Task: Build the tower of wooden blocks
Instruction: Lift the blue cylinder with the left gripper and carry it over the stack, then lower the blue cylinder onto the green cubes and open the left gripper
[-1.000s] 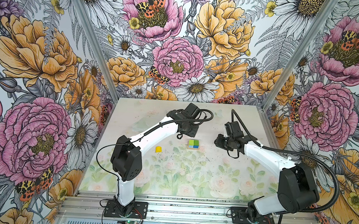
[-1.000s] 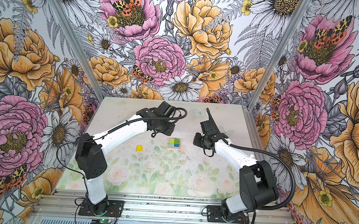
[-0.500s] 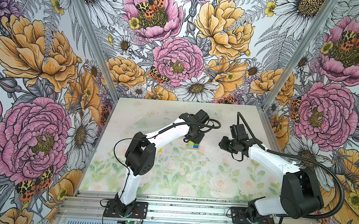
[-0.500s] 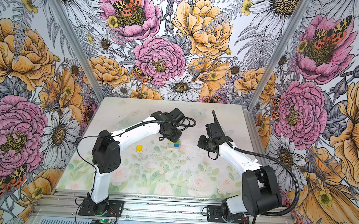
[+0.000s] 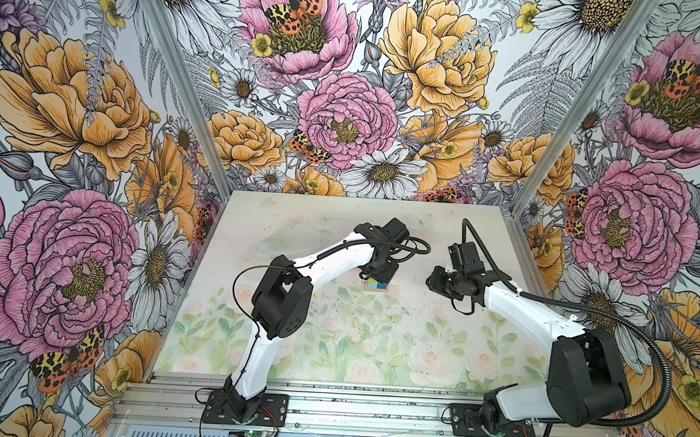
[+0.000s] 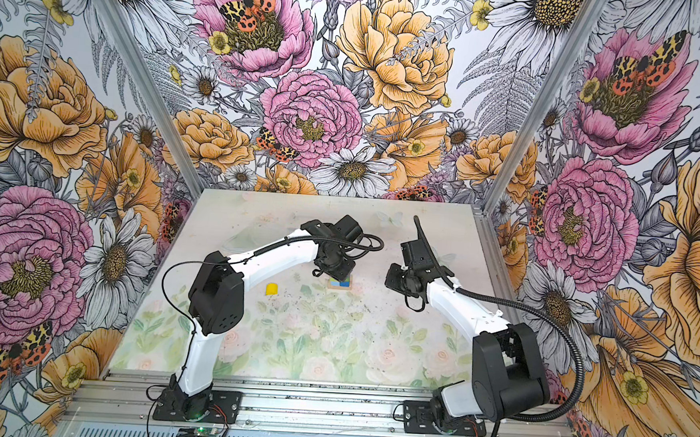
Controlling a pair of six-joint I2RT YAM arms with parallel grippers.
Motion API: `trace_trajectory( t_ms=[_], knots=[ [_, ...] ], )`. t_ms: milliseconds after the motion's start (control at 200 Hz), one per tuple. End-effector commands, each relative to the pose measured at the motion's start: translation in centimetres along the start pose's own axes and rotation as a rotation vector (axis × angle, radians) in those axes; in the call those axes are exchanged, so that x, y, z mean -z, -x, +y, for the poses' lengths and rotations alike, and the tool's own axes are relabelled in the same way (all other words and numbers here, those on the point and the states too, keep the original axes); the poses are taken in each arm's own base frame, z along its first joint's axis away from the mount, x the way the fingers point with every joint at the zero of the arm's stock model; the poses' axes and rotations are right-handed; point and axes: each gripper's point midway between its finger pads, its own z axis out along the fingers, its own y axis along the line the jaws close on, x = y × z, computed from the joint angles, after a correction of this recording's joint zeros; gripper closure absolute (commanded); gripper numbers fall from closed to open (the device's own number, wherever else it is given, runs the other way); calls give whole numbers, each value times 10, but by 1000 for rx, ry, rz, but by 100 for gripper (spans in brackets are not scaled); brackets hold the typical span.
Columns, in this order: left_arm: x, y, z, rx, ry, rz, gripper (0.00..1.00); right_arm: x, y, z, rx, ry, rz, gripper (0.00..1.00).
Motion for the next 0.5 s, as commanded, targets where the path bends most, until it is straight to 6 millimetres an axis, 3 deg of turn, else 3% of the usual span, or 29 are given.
trace_trajectory(
  t_ms=[0, 495],
  knots=[
    [3, 9, 5, 1, 20, -23, 74, 4, 5, 1, 13, 15, -23, 67],
    [-6, 9, 12, 14, 38, -7, 71, 2, 5, 2, 12, 16, -18, 67]
  ],
)
